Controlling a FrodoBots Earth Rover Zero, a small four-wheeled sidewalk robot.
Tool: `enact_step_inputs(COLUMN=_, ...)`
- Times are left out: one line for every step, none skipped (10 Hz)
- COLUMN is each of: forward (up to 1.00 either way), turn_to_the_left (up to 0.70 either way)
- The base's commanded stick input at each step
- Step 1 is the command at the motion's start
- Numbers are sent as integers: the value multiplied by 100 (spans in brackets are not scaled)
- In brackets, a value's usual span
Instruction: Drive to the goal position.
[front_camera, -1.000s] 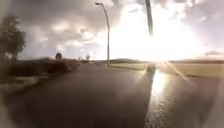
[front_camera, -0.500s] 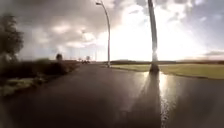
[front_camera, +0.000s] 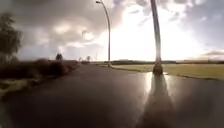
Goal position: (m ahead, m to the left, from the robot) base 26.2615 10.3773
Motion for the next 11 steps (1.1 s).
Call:
enact_step_inputs(forward=70, turn_to_the_left=0)
enact_step_inputs(forward=70, turn_to_the_left=0)
enact_step_inputs(forward=70, turn_to_the_left=0)
enact_step_inputs(forward=70, turn_to_the_left=0)
enact_step_inputs(forward=70, turn_to_the_left=0)
enact_step_inputs(forward=70, turn_to_the_left=0)
enact_step_inputs(forward=70, turn_to_the_left=0)
enact_step_inputs(forward=70, turn_to_the_left=0)
enact_step_inputs(forward=70, turn_to_the_left=0)
enact_step_inputs(forward=70, turn_to_the_left=0)
enact_step_inputs(forward=70, turn_to_the_left=0)
